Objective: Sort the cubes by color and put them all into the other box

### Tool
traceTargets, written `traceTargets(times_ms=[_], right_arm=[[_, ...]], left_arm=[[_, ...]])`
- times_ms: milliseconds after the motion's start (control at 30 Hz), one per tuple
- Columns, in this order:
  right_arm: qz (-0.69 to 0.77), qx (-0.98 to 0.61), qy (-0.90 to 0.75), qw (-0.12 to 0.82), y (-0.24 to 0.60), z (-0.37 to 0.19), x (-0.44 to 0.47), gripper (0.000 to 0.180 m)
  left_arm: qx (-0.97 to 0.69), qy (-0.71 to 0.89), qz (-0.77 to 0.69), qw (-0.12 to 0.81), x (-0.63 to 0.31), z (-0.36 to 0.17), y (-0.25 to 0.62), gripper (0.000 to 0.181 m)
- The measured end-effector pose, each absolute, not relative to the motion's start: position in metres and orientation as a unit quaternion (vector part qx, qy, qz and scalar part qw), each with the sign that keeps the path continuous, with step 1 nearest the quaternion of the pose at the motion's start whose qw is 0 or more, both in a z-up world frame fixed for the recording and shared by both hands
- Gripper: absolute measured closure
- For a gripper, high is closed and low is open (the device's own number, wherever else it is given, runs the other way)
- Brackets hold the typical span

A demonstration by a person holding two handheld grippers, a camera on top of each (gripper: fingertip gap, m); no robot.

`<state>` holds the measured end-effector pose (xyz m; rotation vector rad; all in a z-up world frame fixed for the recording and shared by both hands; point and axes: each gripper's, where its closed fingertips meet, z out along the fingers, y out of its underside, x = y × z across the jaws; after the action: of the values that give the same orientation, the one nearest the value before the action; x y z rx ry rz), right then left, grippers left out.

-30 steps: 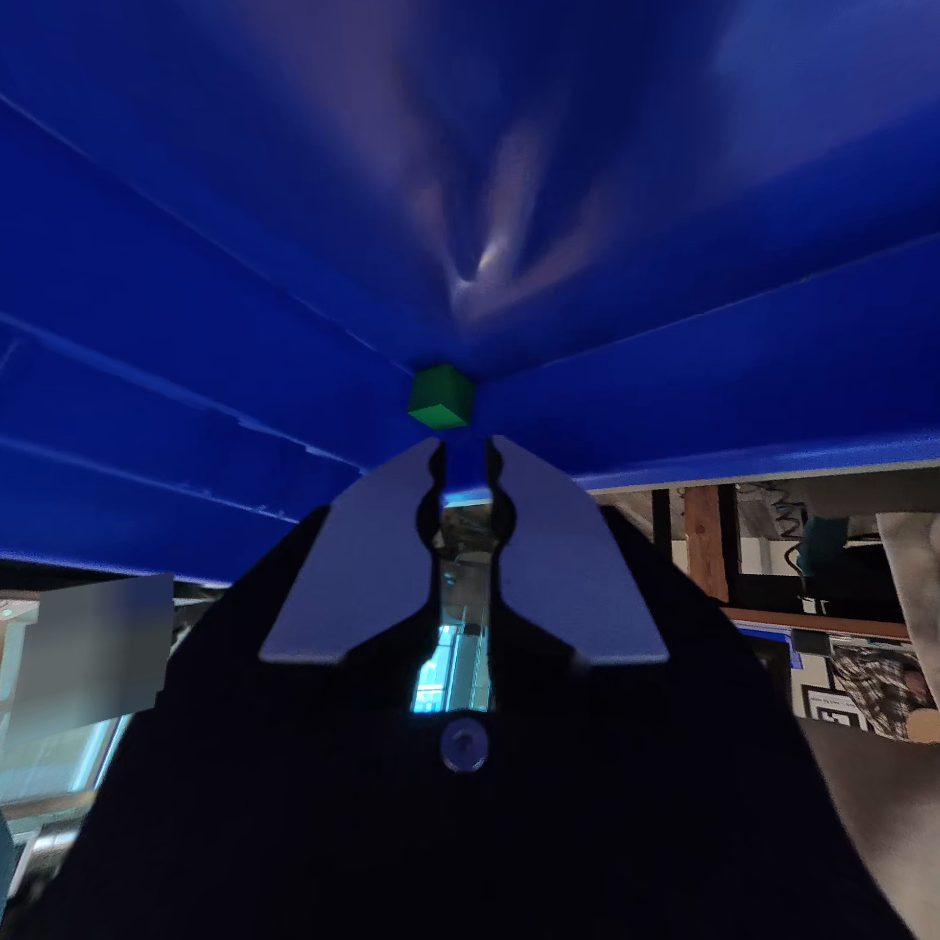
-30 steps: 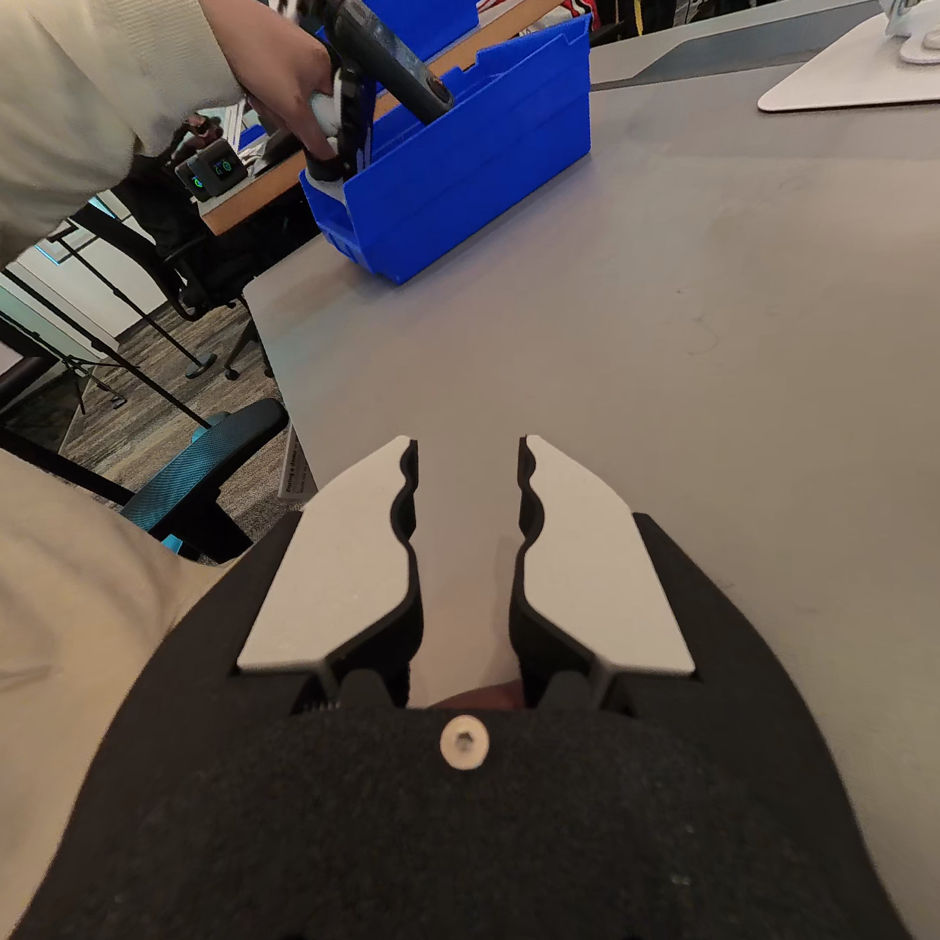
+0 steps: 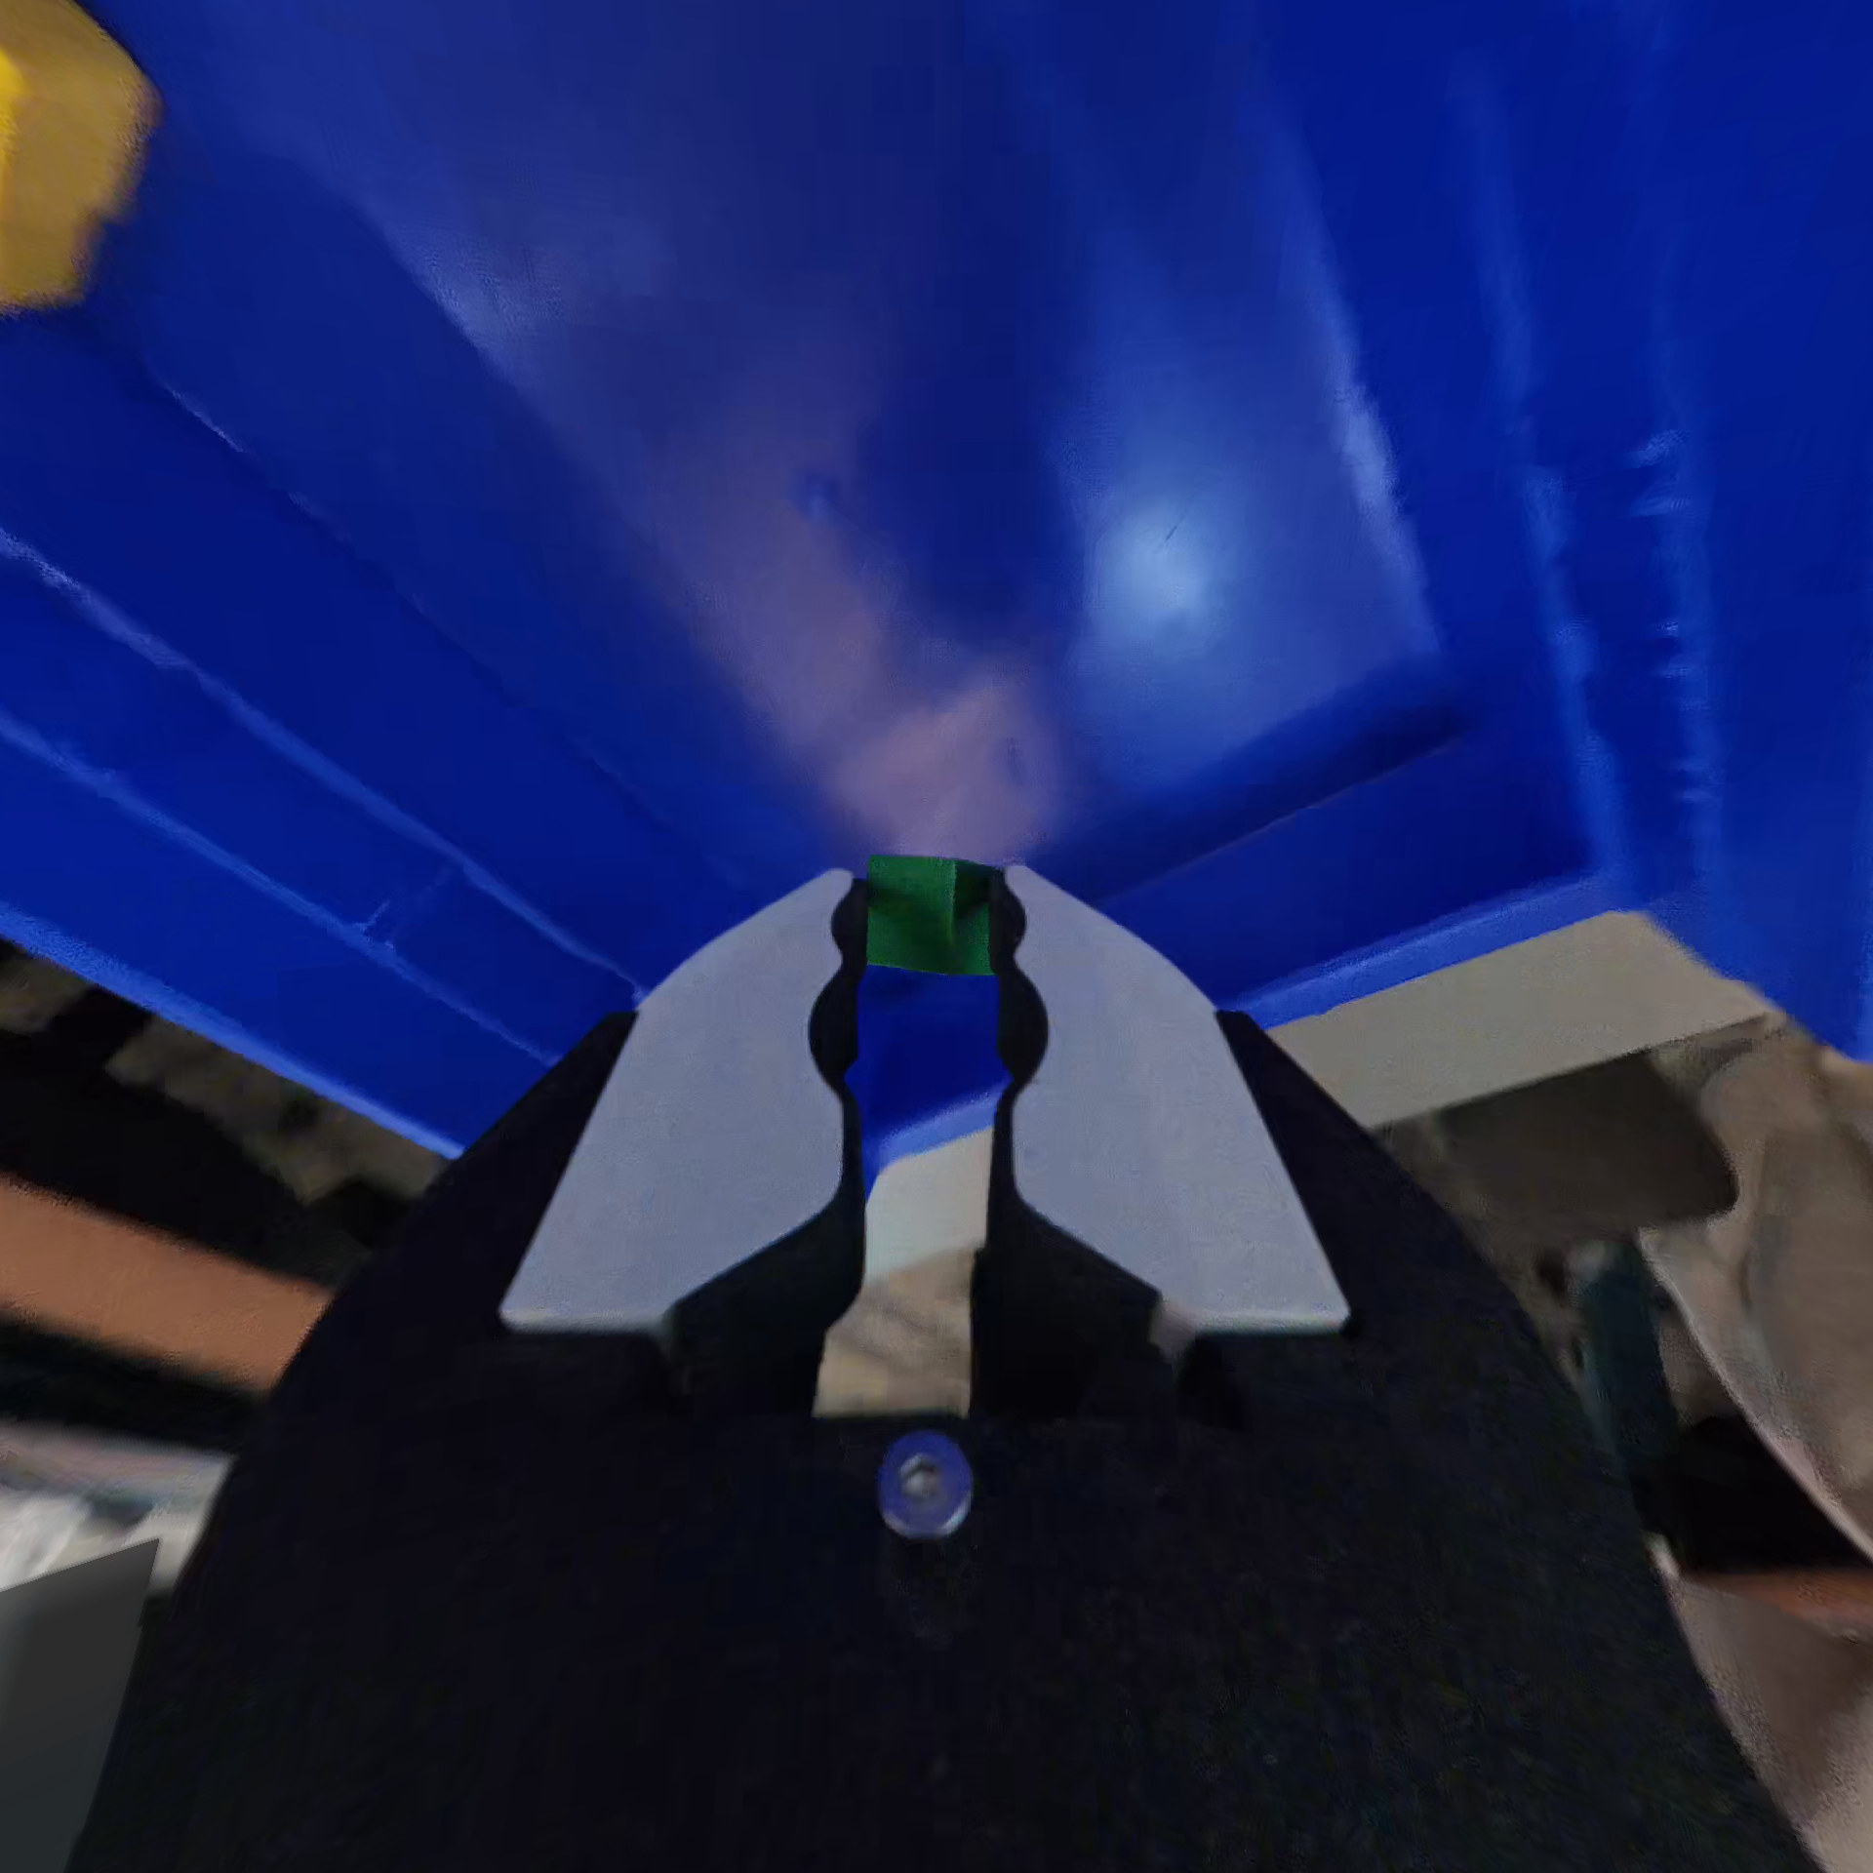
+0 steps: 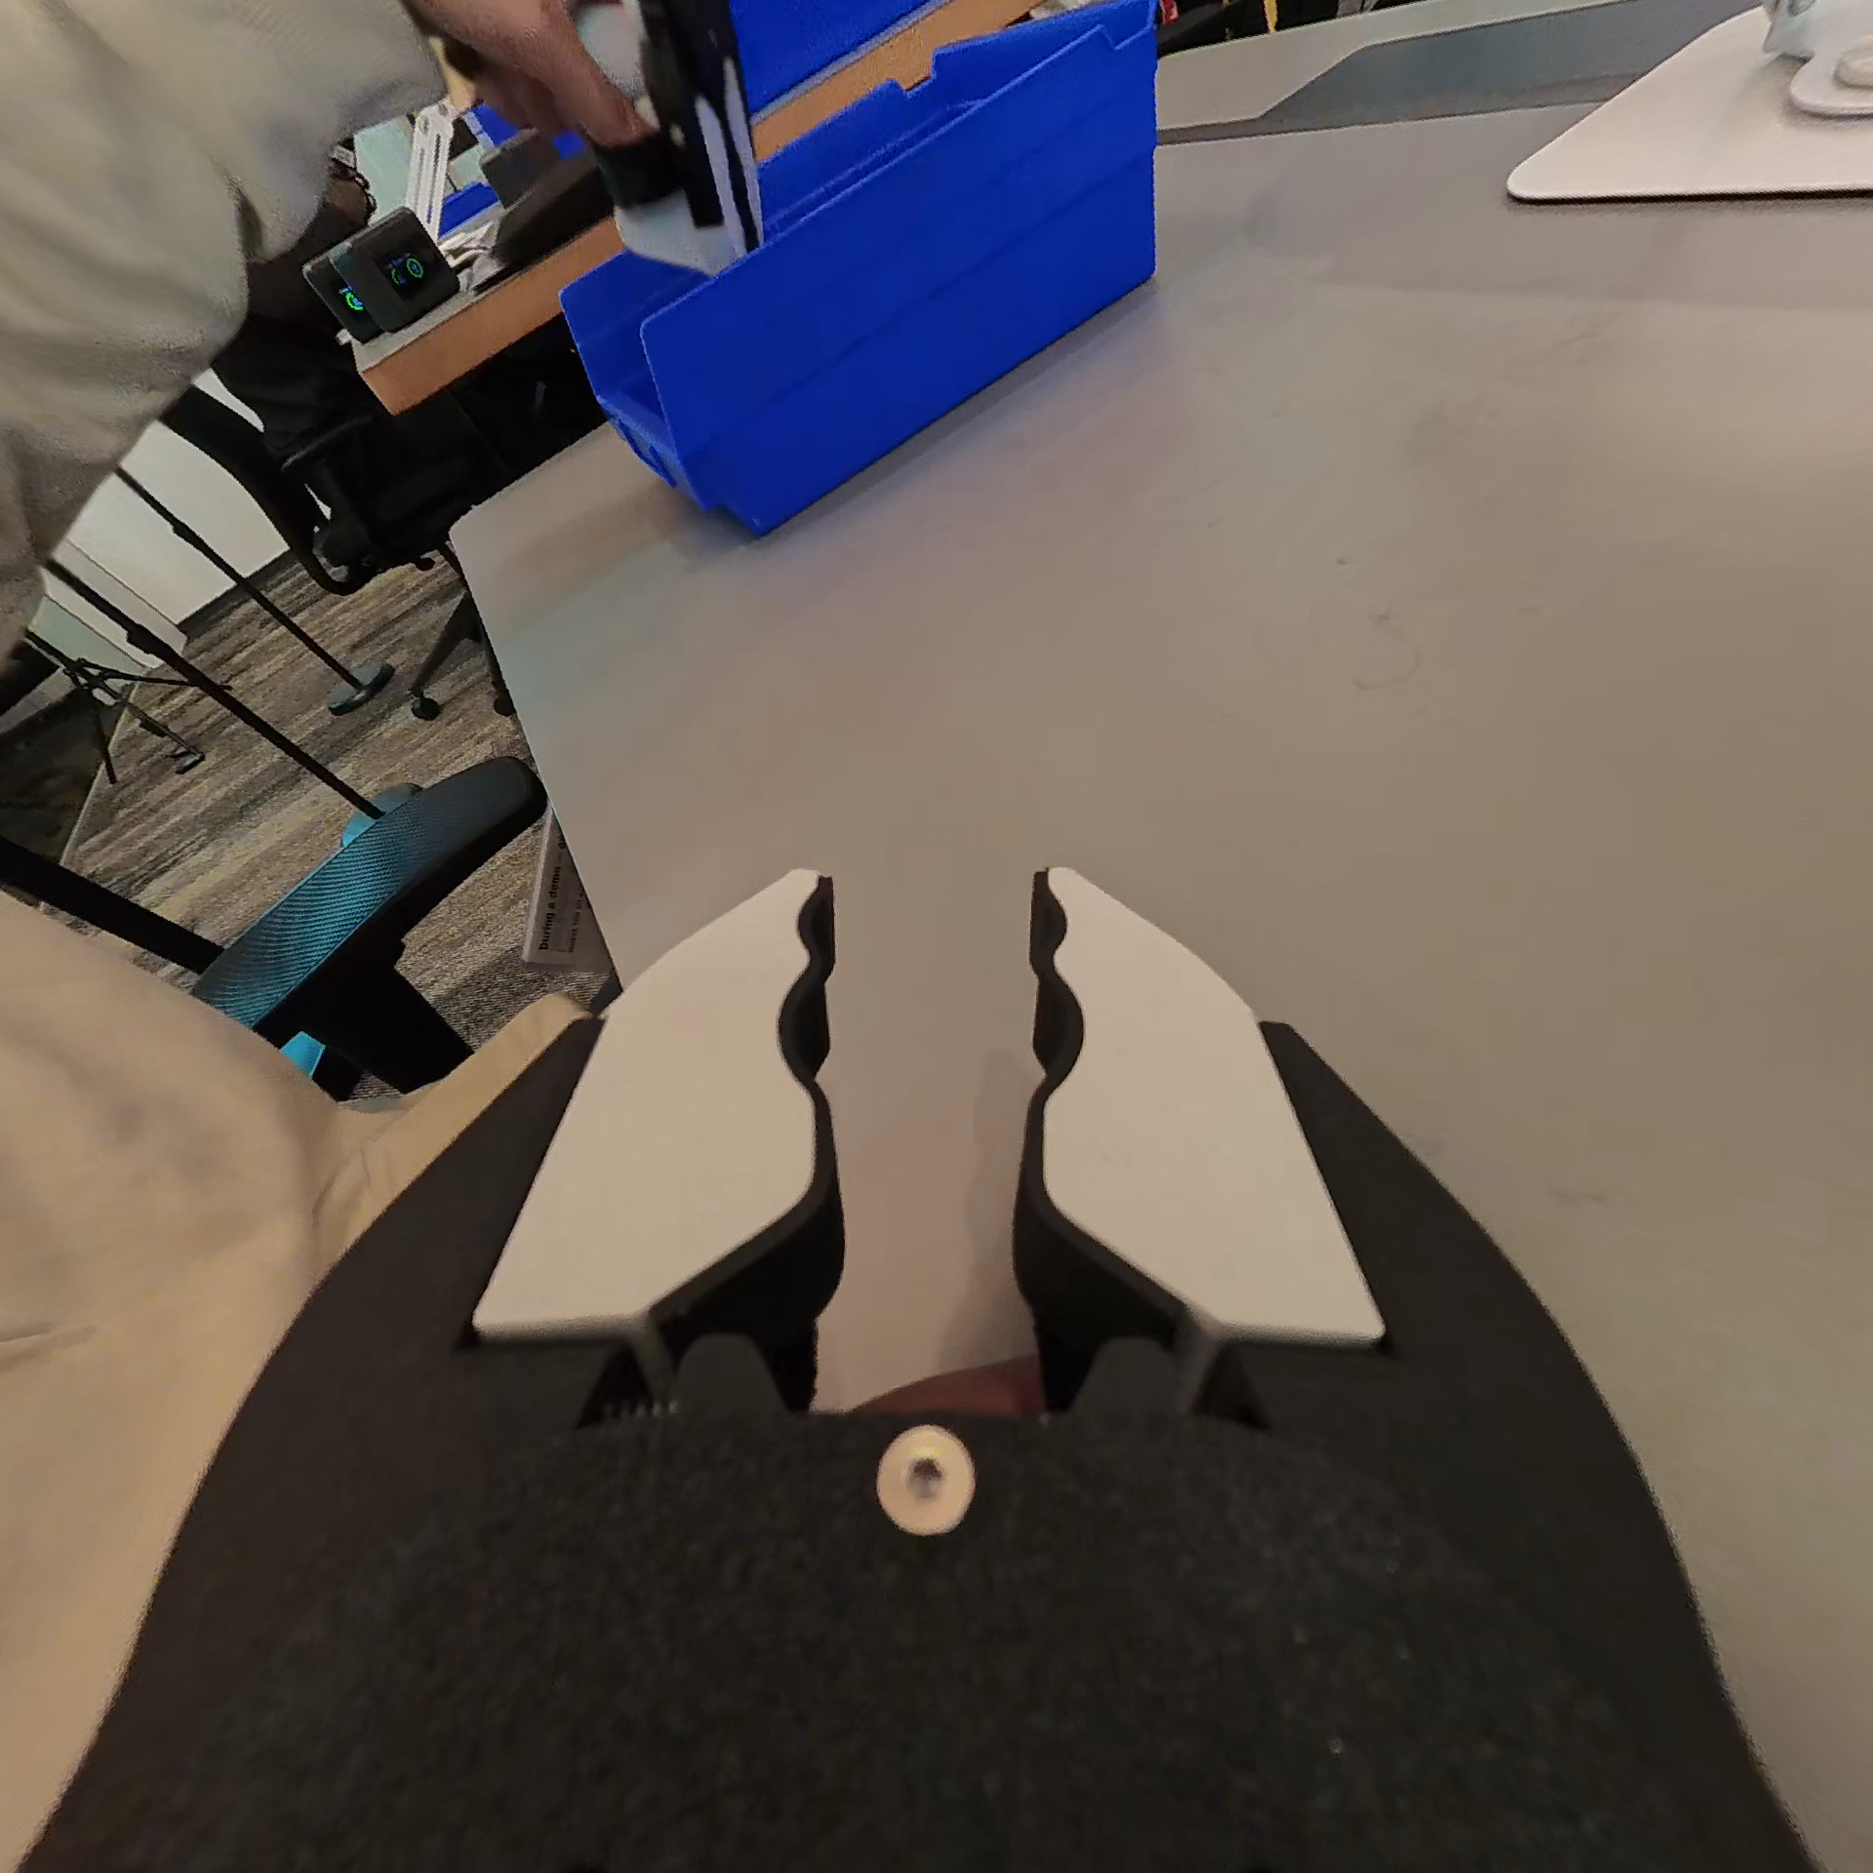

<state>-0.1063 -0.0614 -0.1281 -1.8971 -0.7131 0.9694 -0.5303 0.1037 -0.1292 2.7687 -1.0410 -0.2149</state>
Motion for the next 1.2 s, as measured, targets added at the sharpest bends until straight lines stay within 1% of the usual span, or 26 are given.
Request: traceTargets(times_ms=[67, 133, 233, 267, 300, 400, 500, 600, 667, 767, 800, 833, 933, 1000, 1033, 1100, 1167, 1200], right_arm=[[0.384, -0.763, -0.284, 0.436, -0.06, -0.128, -0.104, 0.143], [0.384, -0.763, -0.28, 0.439, -0.058, -0.127, -0.102, 0.143], [0.388, -0.763, -0.275, 0.438, -0.057, -0.127, -0.102, 0.143], [0.387, -0.764, -0.275, 0.437, -0.056, -0.128, -0.102, 0.143], [0.386, -0.765, -0.273, 0.437, -0.055, -0.128, -0.103, 0.143], [0.391, -0.767, -0.27, 0.432, -0.055, -0.128, -0.108, 0.143], [0.389, -0.769, -0.269, 0.431, -0.054, -0.129, -0.113, 0.143], [0.423, -0.759, -0.271, 0.415, -0.051, -0.121, -0.126, 0.143], [0.486, -0.733, -0.26, 0.399, -0.045, -0.101, -0.138, 0.143], [0.62, -0.677, -0.193, 0.345, -0.022, -0.059, -0.149, 0.143], [0.666, -0.654, -0.165, 0.318, -0.012, -0.046, -0.152, 0.142], [0.707, -0.632, -0.133, 0.288, -0.001, -0.035, -0.155, 0.141], [0.821, -0.536, -0.047, 0.192, 0.02, -0.005, -0.158, 0.137], [0.835, -0.524, -0.033, 0.165, 0.024, -0.008, -0.164, 0.137], [0.816, -0.548, -0.035, 0.181, 0.028, -0.019, -0.164, 0.137], [0.77, -0.581, -0.016, 0.264, 0.05, -0.037, -0.152, 0.139], [0.751, -0.567, -0.068, 0.331, 0.059, -0.044, -0.147, 0.143], [0.735, -0.577, -0.099, 0.342, 0.063, -0.053, -0.15, 0.146]], left_arm=[[0.94, -0.341, -0.006, -0.013, -0.514, -0.117, 0.113, 0.158], [0.935, -0.321, 0.075, -0.132, -0.499, -0.102, 0.122, 0.159], [0.887, -0.264, 0.228, -0.302, -0.478, -0.074, 0.124, 0.159], [0.868, -0.243, 0.269, -0.34, -0.476, -0.068, 0.121, 0.159], [0.858, -0.225, 0.294, -0.357, -0.475, -0.07, 0.117, 0.159], [0.85, -0.193, 0.306, -0.382, -0.479, -0.089, 0.107, 0.159], [0.833, -0.187, 0.324, -0.407, -0.476, -0.087, 0.102, 0.159], [0.775, -0.216, 0.37, -0.465, -0.453, -0.048, 0.098, 0.159], [0.715, -0.261, 0.407, -0.505, -0.42, -0.013, 0.089, 0.159], [0.607, -0.331, 0.476, -0.543, -0.352, 0.032, 0.063, 0.16], [0.576, -0.353, 0.492, -0.549, -0.328, 0.04, 0.053, 0.181], [0.548, -0.373, 0.504, -0.554, -0.304, 0.046, 0.045, 0.181], [0.519, -0.426, 0.502, -0.545, -0.236, 0.037, 0.034, 0.181], [0.53, -0.446, 0.5, -0.519, -0.201, 0.021, 0.034, 0.181], [0.544, -0.452, 0.495, -0.505, -0.187, 0.01, 0.038, 0.181], [0.572, -0.46, 0.481, -0.479, -0.171, -0.014, 0.044, 0.181], [0.592, -0.451, 0.462, -0.482, -0.167, -0.033, 0.046, 0.181], [0.597, -0.444, 0.459, -0.486, -0.167, -0.04, 0.044, 0.181]])
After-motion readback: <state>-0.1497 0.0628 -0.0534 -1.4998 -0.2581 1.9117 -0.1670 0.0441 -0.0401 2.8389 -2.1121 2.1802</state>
